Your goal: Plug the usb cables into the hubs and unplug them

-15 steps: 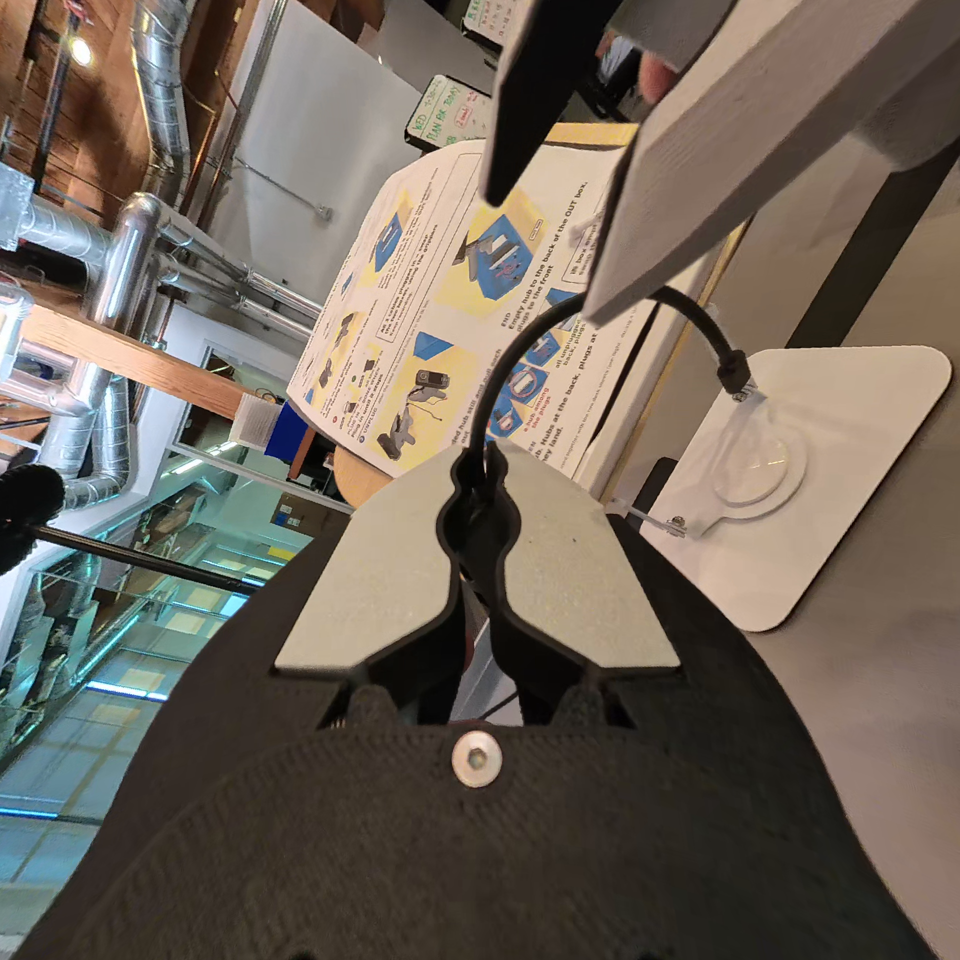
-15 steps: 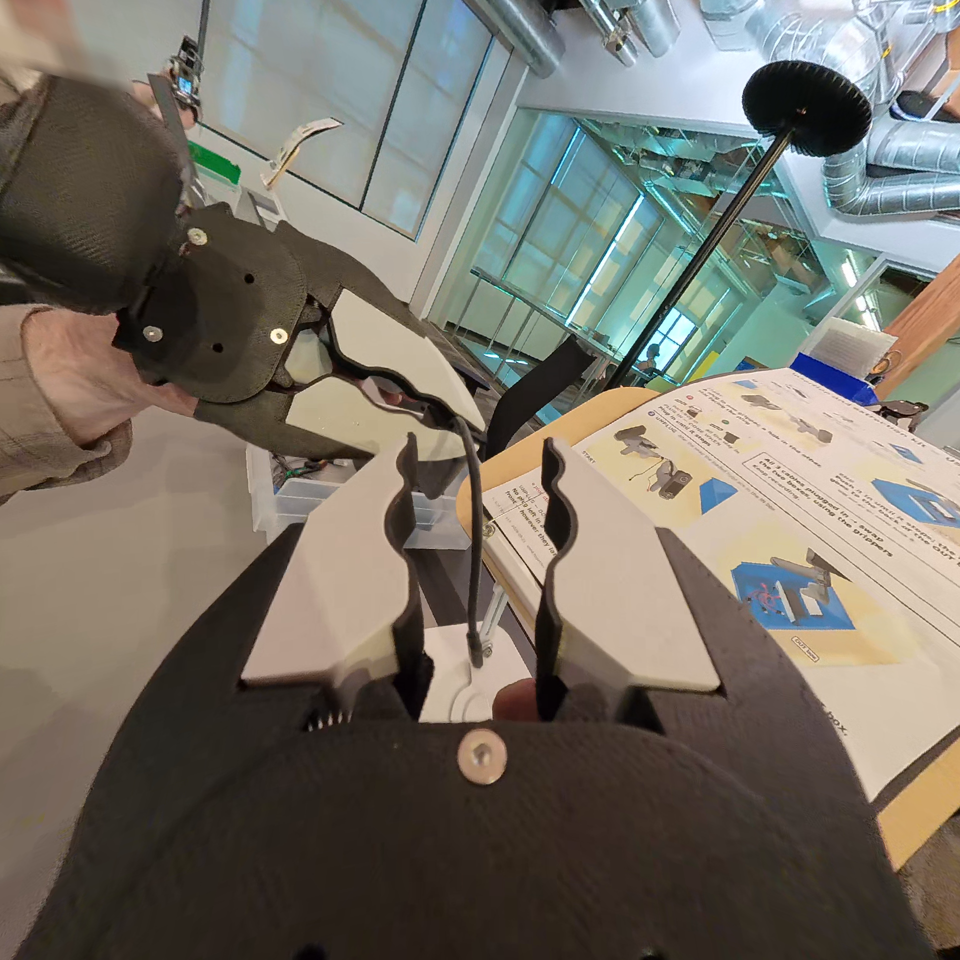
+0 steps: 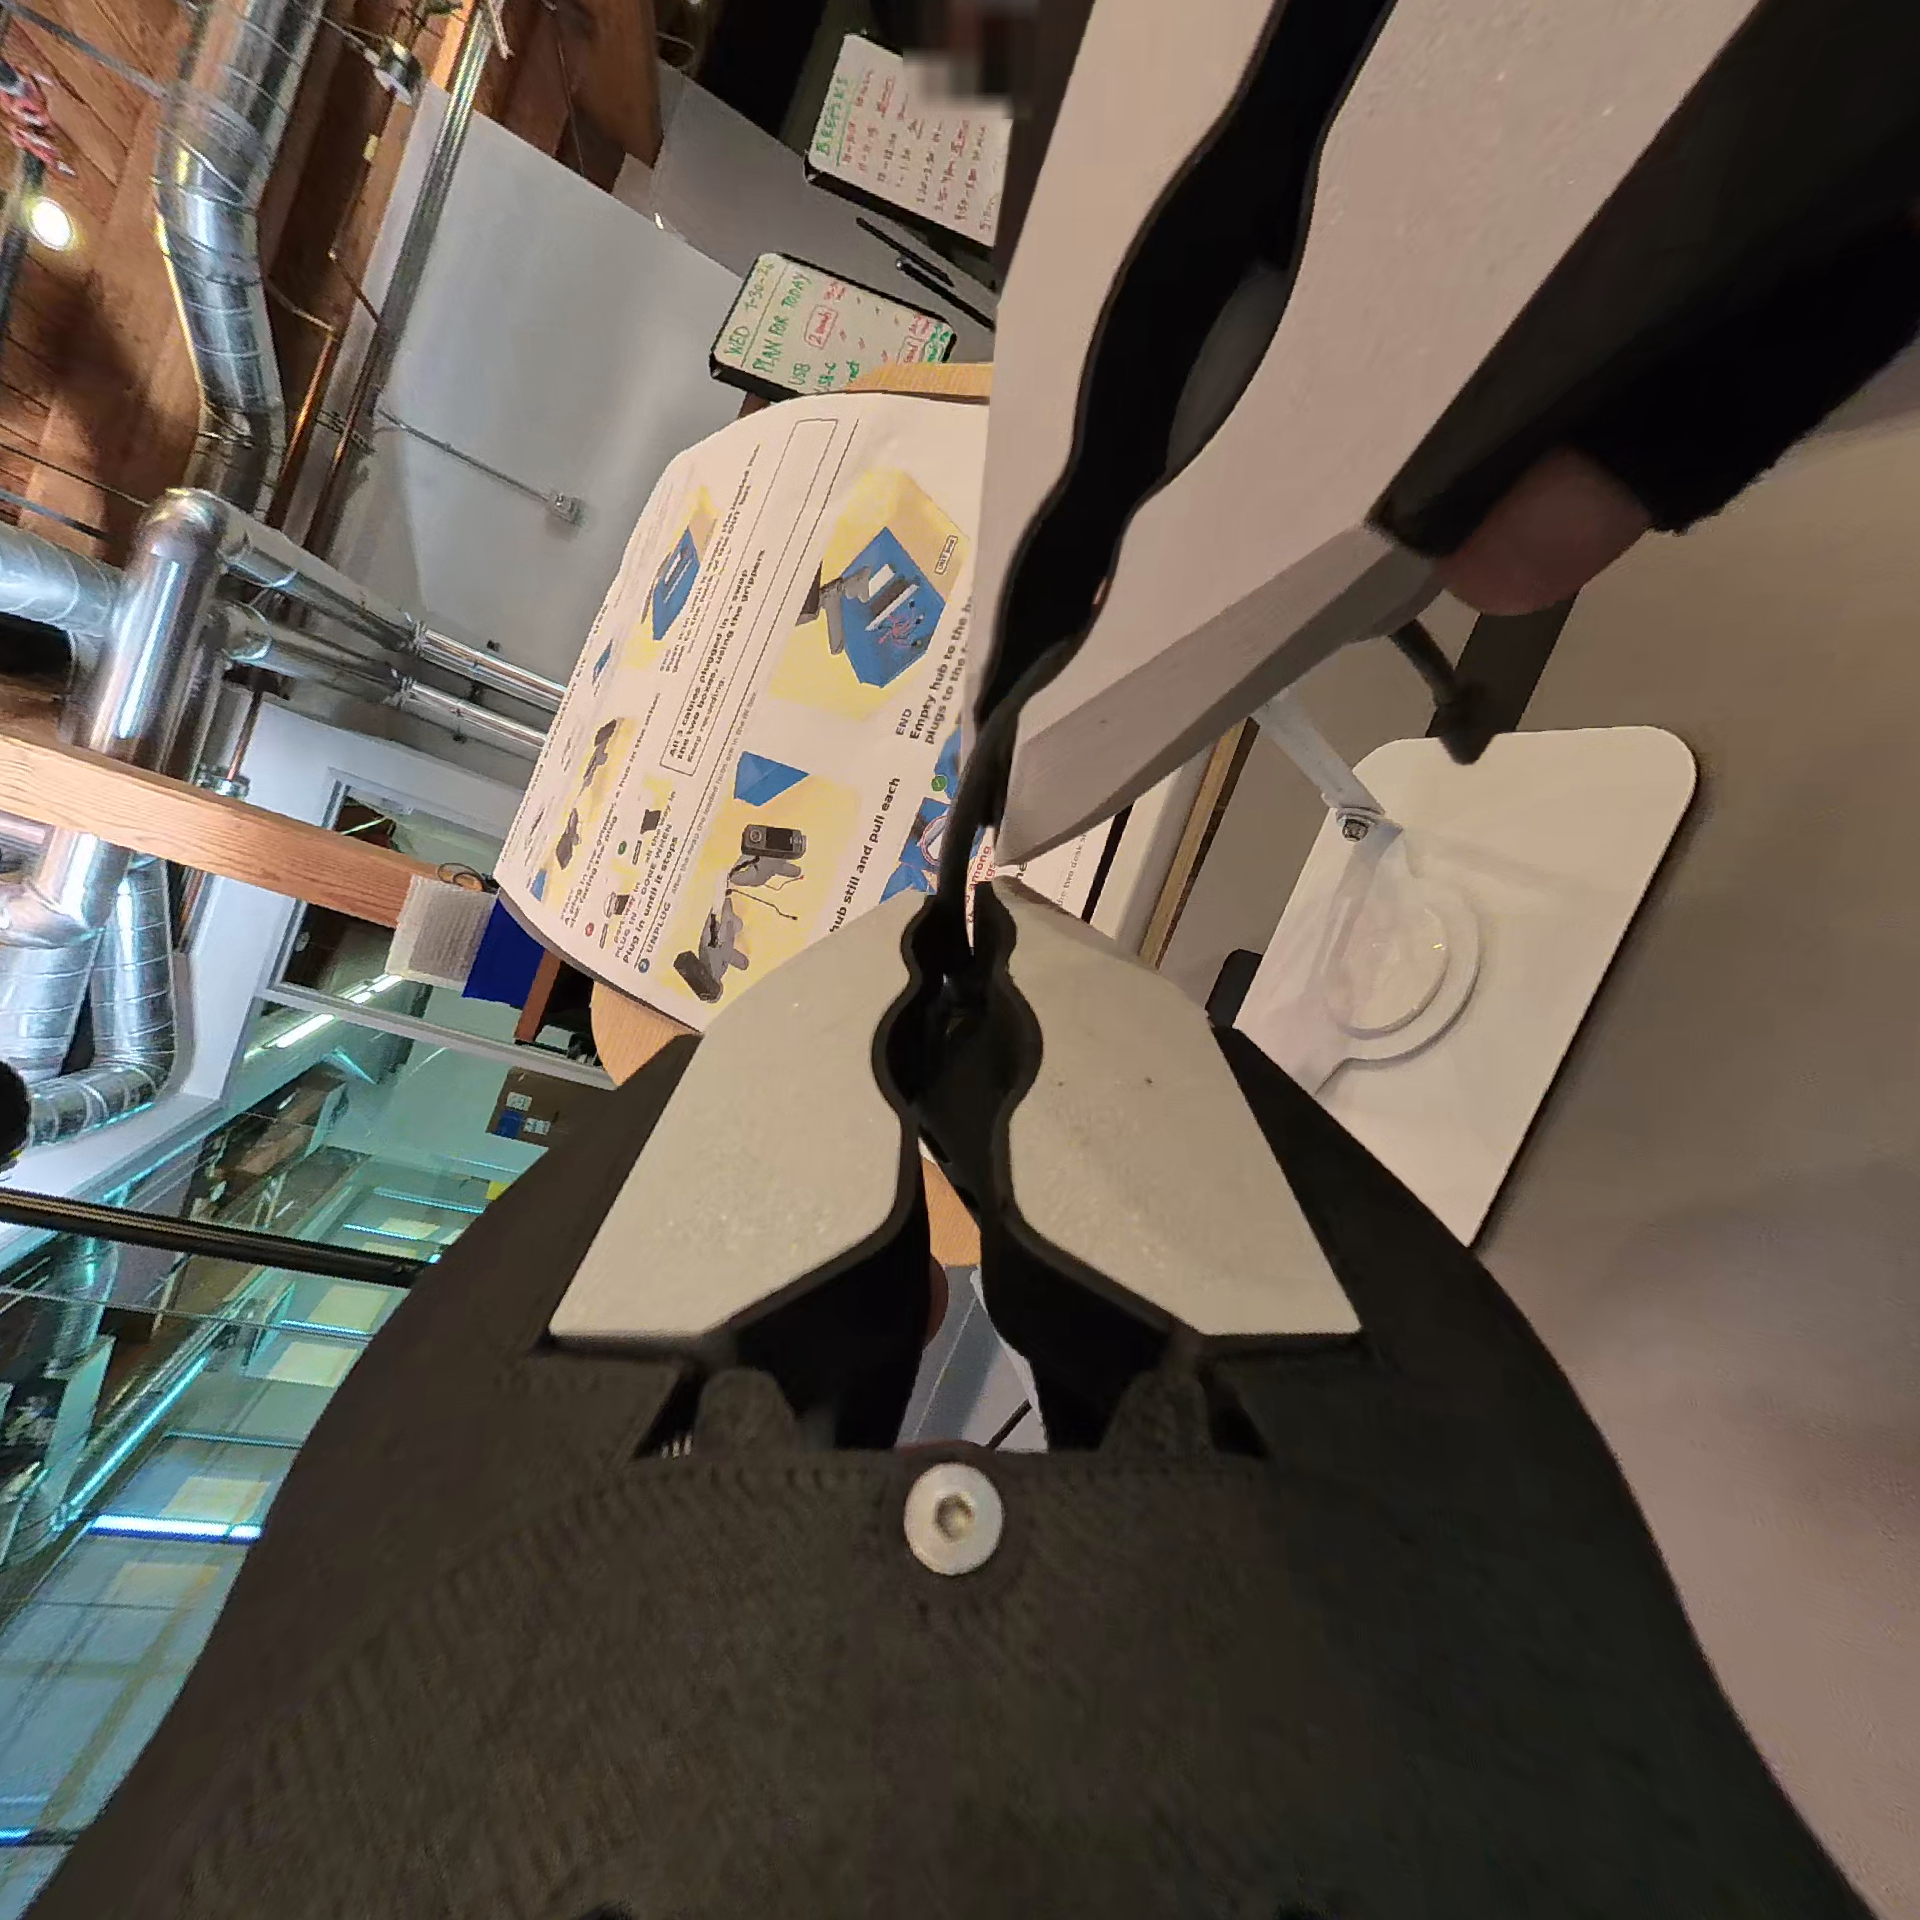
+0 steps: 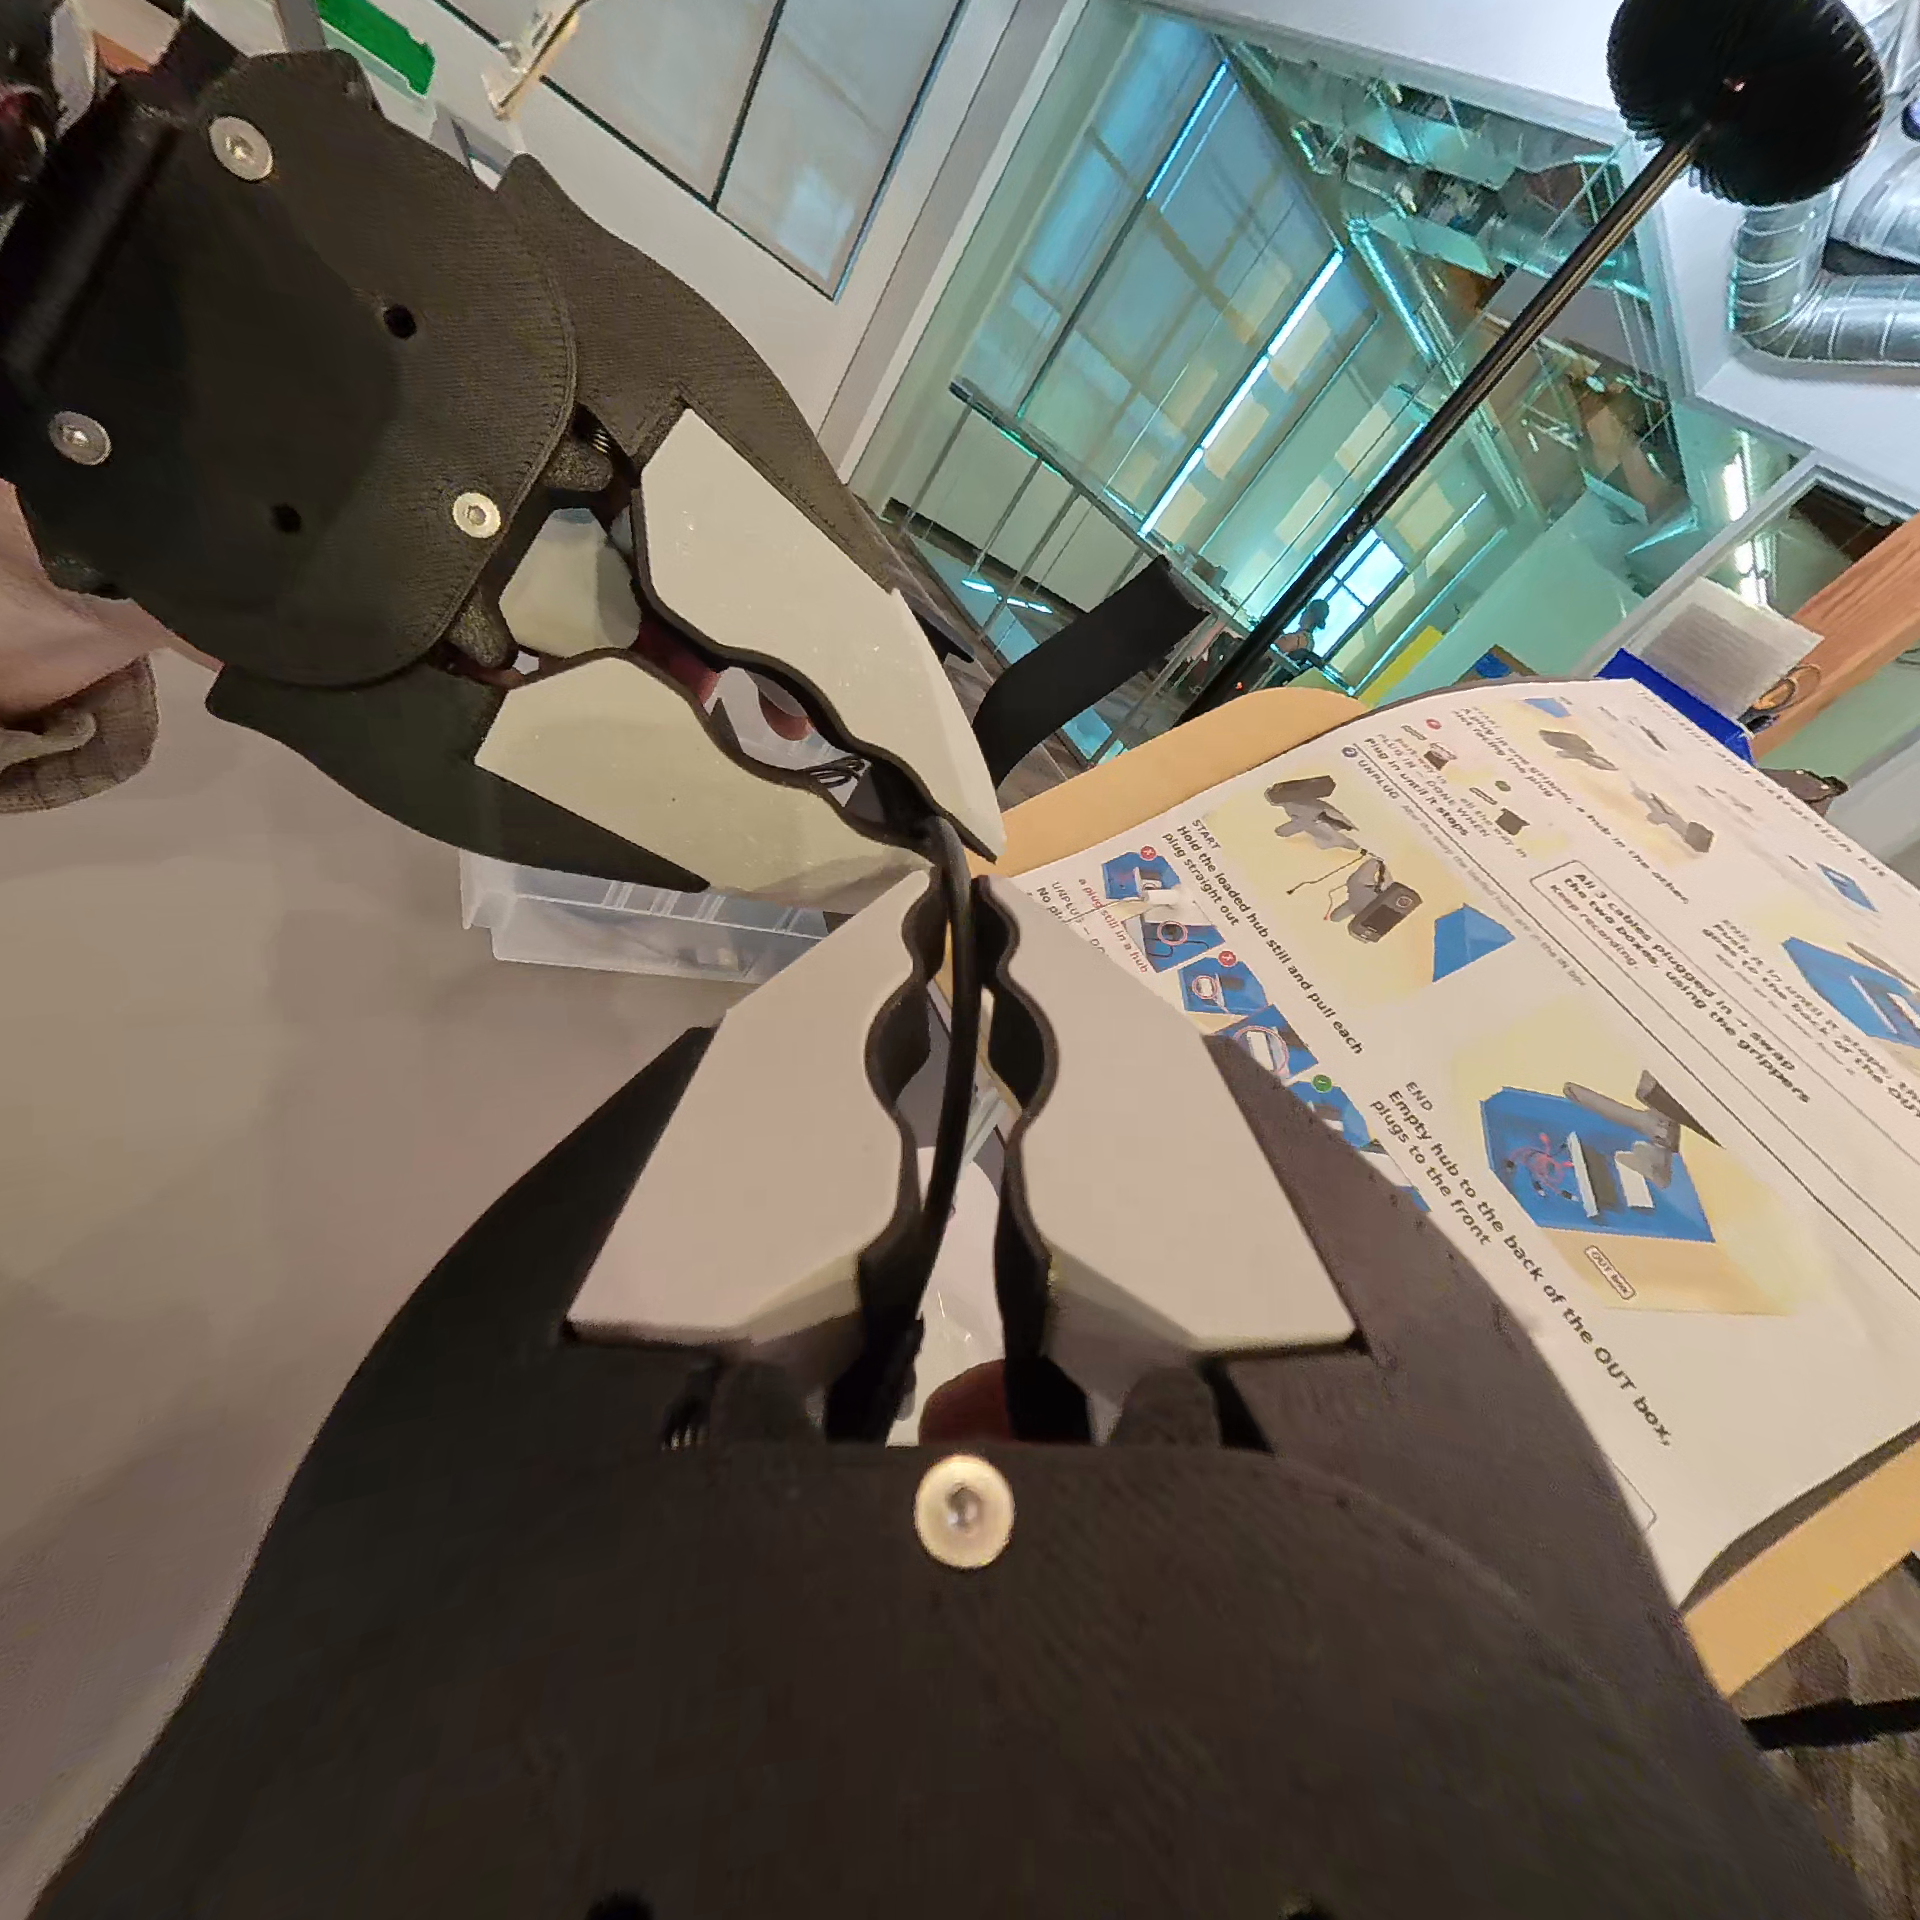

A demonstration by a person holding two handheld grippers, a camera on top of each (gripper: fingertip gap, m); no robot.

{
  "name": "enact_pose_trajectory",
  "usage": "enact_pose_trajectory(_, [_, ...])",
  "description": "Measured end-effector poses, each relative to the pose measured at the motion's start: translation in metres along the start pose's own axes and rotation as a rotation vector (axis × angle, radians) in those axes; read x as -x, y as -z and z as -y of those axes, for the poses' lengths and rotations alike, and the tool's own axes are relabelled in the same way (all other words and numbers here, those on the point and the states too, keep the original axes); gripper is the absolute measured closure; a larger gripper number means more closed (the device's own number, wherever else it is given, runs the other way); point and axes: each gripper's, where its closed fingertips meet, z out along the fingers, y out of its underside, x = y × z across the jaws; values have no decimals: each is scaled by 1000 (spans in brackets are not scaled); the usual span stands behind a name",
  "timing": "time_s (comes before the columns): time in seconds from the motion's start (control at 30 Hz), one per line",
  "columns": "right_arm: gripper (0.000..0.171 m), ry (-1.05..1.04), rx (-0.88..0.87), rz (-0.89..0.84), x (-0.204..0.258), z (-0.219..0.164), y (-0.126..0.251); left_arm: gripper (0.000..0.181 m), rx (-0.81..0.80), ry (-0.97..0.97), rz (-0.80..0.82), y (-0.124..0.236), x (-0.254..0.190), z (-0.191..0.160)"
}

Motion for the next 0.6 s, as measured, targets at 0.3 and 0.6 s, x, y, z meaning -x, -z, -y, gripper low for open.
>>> enact_pose_trajectory(0.3, [171,-46,-27,52,4,3,2,176,-30,10,-1,1,1,2])
enact_pose_trajectory(0.6, [171,-81,-74,66,3,9,6,175,-78,41,-4,5,3,9])
